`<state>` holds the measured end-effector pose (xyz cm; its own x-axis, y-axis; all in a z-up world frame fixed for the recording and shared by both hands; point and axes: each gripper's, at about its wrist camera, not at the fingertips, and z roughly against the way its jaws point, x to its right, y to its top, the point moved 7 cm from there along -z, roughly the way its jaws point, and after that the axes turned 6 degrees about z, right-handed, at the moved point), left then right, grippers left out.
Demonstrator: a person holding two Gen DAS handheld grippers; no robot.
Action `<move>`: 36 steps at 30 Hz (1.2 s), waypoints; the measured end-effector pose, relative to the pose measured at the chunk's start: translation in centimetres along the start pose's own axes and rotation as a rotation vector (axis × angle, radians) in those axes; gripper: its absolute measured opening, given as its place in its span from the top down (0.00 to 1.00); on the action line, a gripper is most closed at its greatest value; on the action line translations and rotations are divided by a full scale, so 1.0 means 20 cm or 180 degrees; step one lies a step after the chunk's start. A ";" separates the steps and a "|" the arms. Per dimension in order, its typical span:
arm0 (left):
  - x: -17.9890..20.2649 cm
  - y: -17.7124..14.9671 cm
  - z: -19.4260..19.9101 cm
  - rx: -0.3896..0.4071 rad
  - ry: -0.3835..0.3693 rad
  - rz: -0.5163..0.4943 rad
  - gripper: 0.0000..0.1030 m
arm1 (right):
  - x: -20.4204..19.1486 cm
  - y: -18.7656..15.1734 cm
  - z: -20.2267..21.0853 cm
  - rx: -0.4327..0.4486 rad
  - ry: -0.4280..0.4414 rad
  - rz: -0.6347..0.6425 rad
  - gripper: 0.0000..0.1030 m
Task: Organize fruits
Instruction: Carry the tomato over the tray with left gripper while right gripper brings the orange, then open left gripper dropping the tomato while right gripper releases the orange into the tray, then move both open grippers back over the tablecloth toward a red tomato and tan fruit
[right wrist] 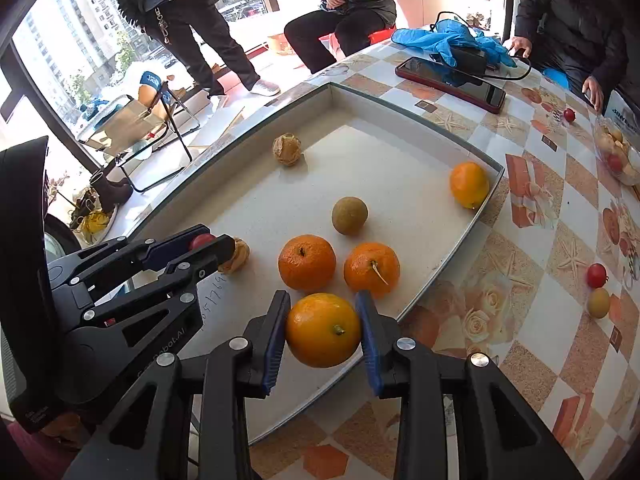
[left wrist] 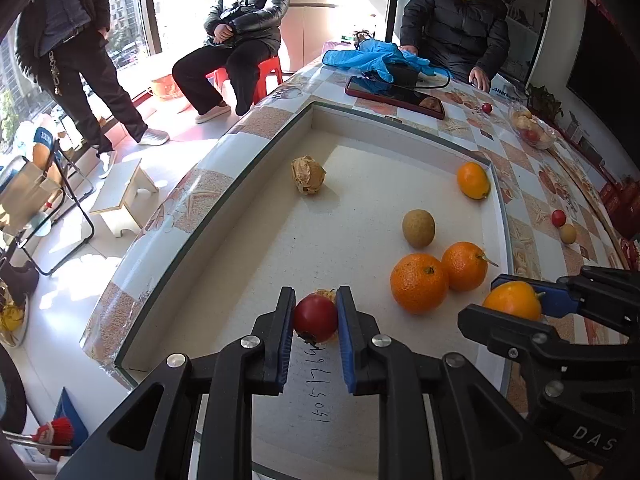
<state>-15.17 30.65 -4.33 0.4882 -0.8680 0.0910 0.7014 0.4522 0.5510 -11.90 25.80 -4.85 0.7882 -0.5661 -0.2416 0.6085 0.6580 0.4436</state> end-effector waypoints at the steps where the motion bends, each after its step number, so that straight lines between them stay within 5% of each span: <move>1: 0.00 0.00 0.00 0.0006 0.0004 -0.0009 0.78 | 0.00 0.00 -0.01 -0.0018 -0.0011 0.0009 0.66; 12: 0.01 0.02 -0.01 -0.0005 0.0025 -0.0022 0.77 | 0.02 -0.01 -0.07 -0.0079 -0.0225 0.0112 0.66; 16: 0.00 0.01 -0.02 -0.0022 0.0068 0.0000 0.57 | 0.01 0.01 -0.05 -0.0030 -0.0226 0.0148 0.66; 20: -0.04 0.01 -0.02 -0.0009 0.0158 0.0101 0.27 | 0.03 0.02 -0.04 -0.0013 -0.0233 0.0124 0.65; 21: -0.05 0.01 -0.02 -0.0003 0.0189 0.0129 0.24 | 0.04 0.02 -0.03 -0.0002 -0.0221 0.0094 0.62; 24: -0.07 0.01 -0.02 -0.0033 0.0219 0.0175 0.22 | 0.06 0.03 0.01 0.0113 -0.0123 -0.0001 0.33; 26: -0.07 0.01 -0.02 -0.0036 0.0201 0.0189 0.21 | 0.09 0.03 0.04 0.0182 -0.0237 -0.0060 0.01; 36: 0.10 0.03 0.06 0.0043 0.0115 -0.0023 0.19 | 0.33 -0.06 0.18 0.0348 -0.0459 -0.0391 0.00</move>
<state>-14.40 28.95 -2.91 0.5018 -0.8631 0.0571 0.6980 0.4430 0.5626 -7.83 19.51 -3.94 0.6826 -0.7090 -0.1772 0.6794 0.5264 0.5112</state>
